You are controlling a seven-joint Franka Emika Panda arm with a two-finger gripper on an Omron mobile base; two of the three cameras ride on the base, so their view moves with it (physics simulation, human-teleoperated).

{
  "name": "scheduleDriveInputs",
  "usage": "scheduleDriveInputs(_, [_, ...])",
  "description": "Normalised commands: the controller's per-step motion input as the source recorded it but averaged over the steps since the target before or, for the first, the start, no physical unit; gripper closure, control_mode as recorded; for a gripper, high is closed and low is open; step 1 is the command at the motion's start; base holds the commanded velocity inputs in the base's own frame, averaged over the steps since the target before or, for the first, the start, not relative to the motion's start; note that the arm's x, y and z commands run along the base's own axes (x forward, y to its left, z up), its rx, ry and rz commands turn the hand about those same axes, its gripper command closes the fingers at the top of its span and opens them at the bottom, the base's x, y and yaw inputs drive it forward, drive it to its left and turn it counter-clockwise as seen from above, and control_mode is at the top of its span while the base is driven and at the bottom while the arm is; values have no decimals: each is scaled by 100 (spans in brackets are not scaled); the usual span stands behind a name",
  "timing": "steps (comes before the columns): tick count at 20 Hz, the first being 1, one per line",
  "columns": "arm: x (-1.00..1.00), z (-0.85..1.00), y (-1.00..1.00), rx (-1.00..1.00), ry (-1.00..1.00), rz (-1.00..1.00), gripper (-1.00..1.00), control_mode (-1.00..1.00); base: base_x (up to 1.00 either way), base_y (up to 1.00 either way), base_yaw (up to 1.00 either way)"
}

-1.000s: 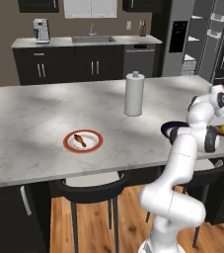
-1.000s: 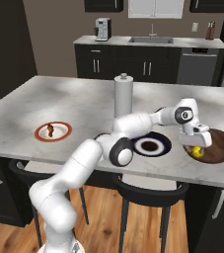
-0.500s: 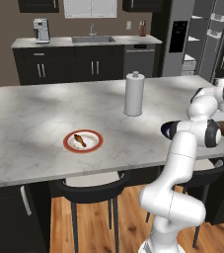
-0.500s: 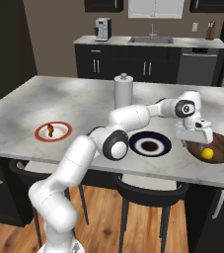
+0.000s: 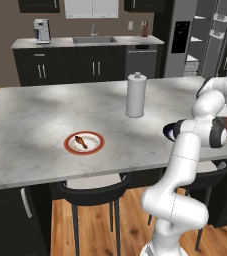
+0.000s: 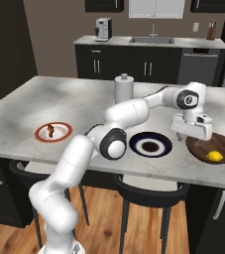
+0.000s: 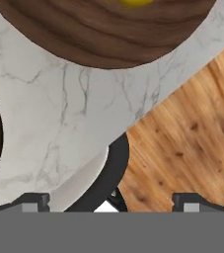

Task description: Pick the chicken drumstick and lemon from their plates and place them in the bowl. Then put the bowl in the fridge.

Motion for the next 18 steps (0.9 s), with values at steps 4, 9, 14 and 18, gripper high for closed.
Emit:
scheduleDriveInputs(4, [-27,4,71,10,0,0,-100,-100,0,0,0])
scheduleDriveInputs(9, [-21,0,77,5,0,0,-100,-100,0,0,0])
scheduleDriveInputs(14, [-16,-4,85,0,-1,0,-100,-100,0,0,0])
scheduleDriveInputs(18, [-8,-4,89,-2,-1,0,-100,-100,0,0,0])
